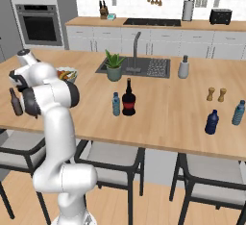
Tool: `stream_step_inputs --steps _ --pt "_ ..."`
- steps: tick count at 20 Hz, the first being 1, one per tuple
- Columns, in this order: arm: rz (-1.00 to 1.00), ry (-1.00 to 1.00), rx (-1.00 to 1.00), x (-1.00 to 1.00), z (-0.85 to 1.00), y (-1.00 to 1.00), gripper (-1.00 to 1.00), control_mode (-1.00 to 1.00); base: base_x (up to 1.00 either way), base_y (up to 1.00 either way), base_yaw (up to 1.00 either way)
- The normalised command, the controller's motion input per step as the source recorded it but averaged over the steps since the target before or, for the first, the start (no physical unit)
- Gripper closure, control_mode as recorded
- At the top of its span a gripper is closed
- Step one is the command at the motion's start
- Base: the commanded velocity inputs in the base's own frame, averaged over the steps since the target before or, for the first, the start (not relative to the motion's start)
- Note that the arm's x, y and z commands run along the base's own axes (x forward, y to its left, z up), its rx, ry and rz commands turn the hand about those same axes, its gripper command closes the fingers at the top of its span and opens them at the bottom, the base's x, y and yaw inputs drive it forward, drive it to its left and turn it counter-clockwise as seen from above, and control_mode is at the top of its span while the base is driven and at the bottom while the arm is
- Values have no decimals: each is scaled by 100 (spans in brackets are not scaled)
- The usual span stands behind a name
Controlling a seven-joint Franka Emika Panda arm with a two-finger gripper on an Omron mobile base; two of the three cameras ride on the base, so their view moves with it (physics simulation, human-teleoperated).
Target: Move the plastic bottles in the middle to the plastics group, and the glass bottles in the middle to the glass group.
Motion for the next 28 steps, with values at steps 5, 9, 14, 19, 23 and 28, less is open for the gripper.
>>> stream_step_inputs --steps 5,9,14,19,23,28 --pt "0 0 0 41 0 14 100 -100 0 0 0" --pt "0 3 0 8 0 18 100 -100 0 0 0" --pt "0 7 0 0 -22 12 100 -100 0 0 0" --pt "0 1 0 -1 -34 0 100 -100 0 0 0" --pt "0 0 0 0 -33 0 100 -100 0 0 0" --pt "0 0 0 0 -29 0 100 -100 0 0 0"
